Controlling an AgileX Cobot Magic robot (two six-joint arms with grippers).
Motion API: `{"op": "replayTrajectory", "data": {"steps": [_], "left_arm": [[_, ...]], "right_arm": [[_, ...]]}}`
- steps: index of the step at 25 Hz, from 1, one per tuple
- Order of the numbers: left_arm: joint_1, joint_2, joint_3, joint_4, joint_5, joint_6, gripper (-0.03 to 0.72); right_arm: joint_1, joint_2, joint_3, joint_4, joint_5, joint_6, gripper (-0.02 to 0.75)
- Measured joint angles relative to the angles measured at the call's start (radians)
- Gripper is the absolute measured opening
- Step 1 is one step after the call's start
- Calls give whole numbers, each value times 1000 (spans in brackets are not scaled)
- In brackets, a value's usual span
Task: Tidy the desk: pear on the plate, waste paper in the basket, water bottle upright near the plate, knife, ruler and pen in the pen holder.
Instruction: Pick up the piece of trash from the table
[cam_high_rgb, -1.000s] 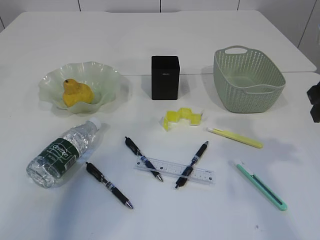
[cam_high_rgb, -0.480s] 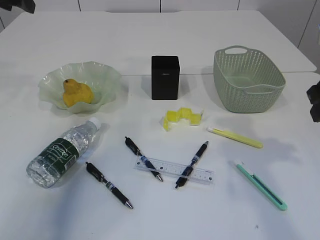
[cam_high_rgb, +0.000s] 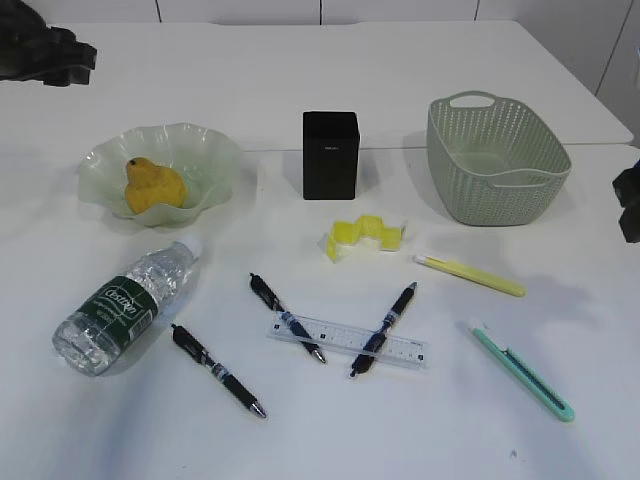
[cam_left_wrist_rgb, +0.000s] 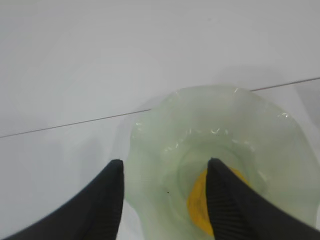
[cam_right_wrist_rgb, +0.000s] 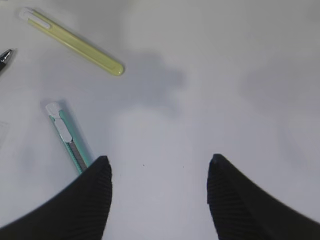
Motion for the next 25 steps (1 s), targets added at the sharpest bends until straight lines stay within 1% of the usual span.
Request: {"op": "replayTrajectory", "data": {"steps": [8,16,20,25], "left_arm": [[0,-153,308,-2,-358,-2,372],[0,-247,571,-2,-491,-2,372],[0,-317,699,-3,-599,-2,372],[0,-416,809,-3,-664,-2,372]], "right_arm": [[0,0,0,0,-10,0,449],[0,0,0,0,-10,0,449],[0,0,0,0,-10,0,449],[0,0,0,0,-10,-2,449]]}}
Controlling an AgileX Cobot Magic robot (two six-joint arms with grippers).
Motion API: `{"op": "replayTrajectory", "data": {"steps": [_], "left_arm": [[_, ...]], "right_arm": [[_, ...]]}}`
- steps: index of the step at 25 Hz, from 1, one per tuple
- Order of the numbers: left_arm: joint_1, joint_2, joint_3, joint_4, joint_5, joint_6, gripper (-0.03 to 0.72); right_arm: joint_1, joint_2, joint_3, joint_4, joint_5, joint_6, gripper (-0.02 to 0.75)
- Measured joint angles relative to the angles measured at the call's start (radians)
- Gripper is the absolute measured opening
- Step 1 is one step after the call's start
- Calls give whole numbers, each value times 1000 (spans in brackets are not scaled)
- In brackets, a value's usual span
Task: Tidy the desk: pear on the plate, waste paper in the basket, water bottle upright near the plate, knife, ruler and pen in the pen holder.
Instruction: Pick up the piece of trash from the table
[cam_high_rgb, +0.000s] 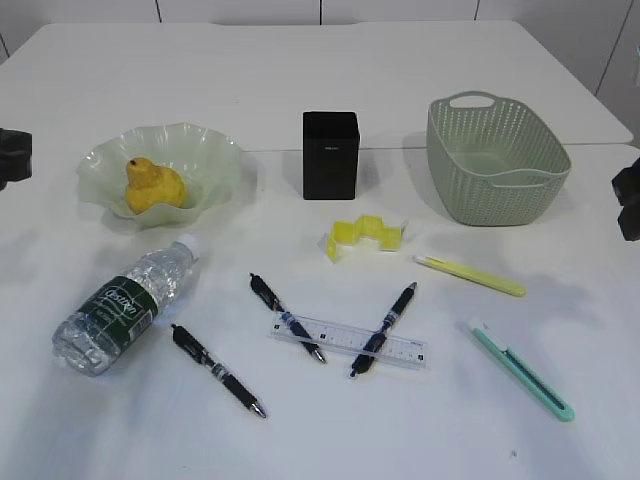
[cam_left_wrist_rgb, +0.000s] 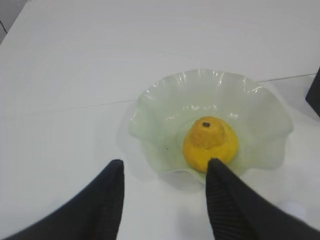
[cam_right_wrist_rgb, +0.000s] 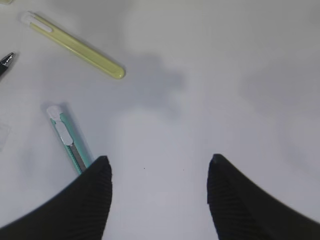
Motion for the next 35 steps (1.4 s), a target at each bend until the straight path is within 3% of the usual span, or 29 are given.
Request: {"op": "replayTrajectory", "data": {"steps": [8,17,25,35], "left_arm": [[0,-171,79,0,2,0,372],[0,-206,81,0,156,0,372],[0,-206,81,0,163,0,330],[0,-209,81,0,196,0,288]], "right_arm": [[0,0,0,58,0,-16,449],[0,0,0,215,0,-226,449],[0,0,-1,340,-28,-399,449],[0,0,-2,355,8,-367,449]]}}
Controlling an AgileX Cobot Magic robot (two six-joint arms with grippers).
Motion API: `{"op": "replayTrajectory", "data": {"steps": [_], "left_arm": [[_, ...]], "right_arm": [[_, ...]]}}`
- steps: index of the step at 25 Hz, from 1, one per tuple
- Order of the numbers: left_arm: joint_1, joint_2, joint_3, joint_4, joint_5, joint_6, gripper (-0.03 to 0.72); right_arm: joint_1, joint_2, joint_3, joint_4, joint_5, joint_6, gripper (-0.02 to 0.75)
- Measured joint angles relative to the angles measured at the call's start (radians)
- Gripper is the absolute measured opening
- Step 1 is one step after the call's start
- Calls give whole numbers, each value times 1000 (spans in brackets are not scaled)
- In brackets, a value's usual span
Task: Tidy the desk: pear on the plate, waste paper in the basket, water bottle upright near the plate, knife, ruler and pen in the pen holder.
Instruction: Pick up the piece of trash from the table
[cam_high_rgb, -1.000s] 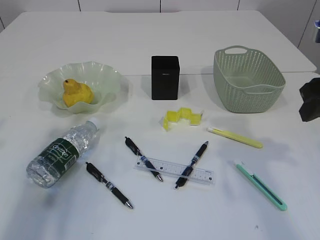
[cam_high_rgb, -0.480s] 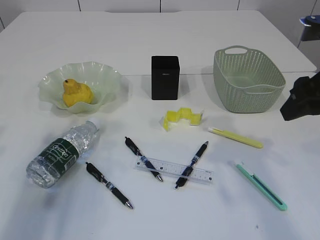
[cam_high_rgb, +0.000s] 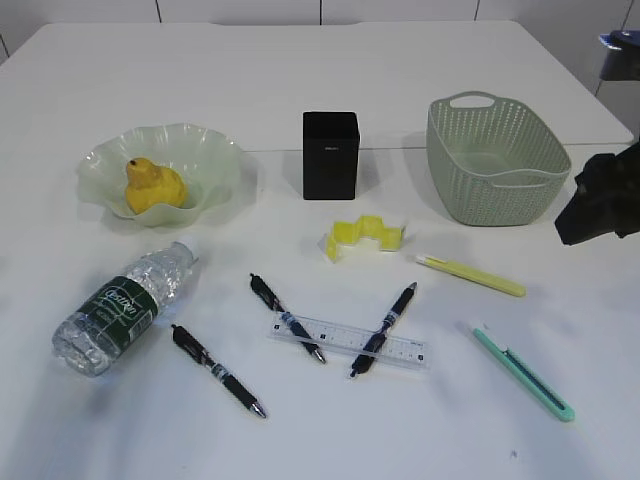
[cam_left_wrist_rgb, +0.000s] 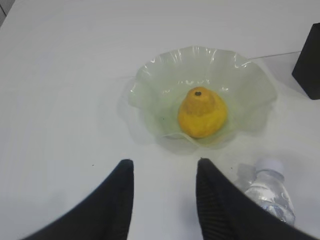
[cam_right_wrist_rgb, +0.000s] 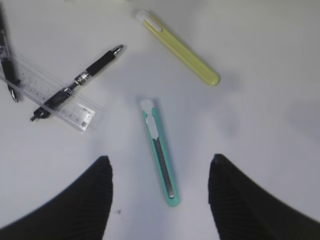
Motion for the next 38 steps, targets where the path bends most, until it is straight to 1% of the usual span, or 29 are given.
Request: {"op": "replayTrajectory", "data": {"steps": [3,5,9,12,17,24,28,32,38], "left_arm": [[0,-3,0,0,8,0,288],[0,-3,0,0,9,0,288],[0,-5,0,-25,12,0,287],[0,-7,0,-33,18,0,286],[0,-7,0,-35,40,0,286],[0,-7,0,-37,40,0,286],[0,-7,0,-37,40,0,286],[0,-7,0,-37,40,0,286],[0,-7,0,-37,43,0,286]], "right_arm": [[0,6,-1,0,4,128,449],[0,17,-2,0,6,175,449],[0,72,-17,-4,18,182,449],[0,132,-61,-13,50,179,449],[0,217,-194,-16,89,185,449],[13,369,-454,-20,224,217,449],[63,463,-598,-28,299,242,449],[123,555,-716,-56,311,291,449],[179,670,-820,-73,311,347,449]]}}
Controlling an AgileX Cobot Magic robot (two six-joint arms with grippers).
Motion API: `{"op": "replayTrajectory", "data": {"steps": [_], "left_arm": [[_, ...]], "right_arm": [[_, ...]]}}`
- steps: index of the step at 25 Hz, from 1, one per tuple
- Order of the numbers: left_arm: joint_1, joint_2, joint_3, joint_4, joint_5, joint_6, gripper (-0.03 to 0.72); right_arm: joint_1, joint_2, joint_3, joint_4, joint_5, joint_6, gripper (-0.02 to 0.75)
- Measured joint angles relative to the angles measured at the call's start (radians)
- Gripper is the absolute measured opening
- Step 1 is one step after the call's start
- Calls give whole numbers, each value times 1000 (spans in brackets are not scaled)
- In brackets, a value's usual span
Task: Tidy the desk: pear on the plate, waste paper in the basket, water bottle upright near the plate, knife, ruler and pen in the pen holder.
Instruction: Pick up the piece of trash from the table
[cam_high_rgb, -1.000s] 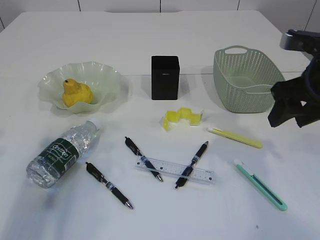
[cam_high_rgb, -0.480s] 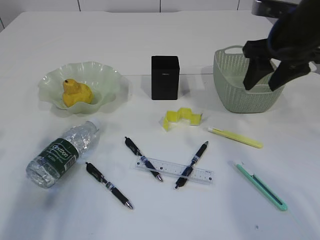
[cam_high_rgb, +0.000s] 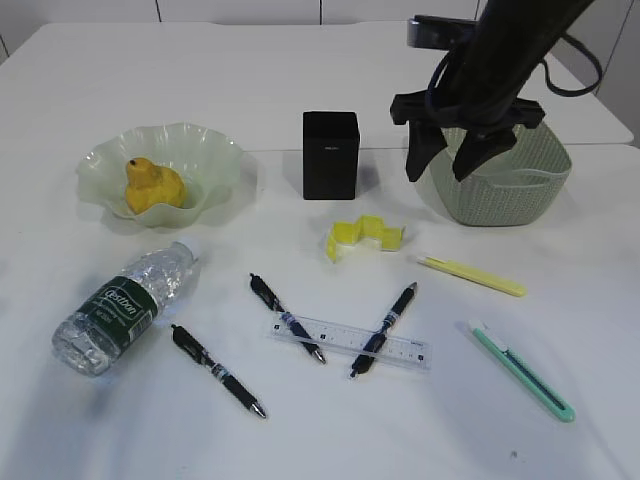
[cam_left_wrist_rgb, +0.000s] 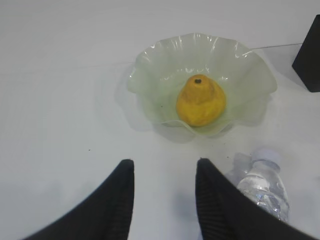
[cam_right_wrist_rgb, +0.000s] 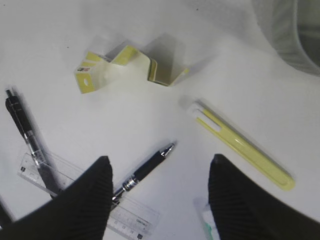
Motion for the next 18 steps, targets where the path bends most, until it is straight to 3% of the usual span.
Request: {"op": "replayTrajectory", "data": {"steps": [18], "left_arm": [[0,-1,0,0,13,0,286]], "right_arm": [[54,219,-206,-5,8,20,450]]}}
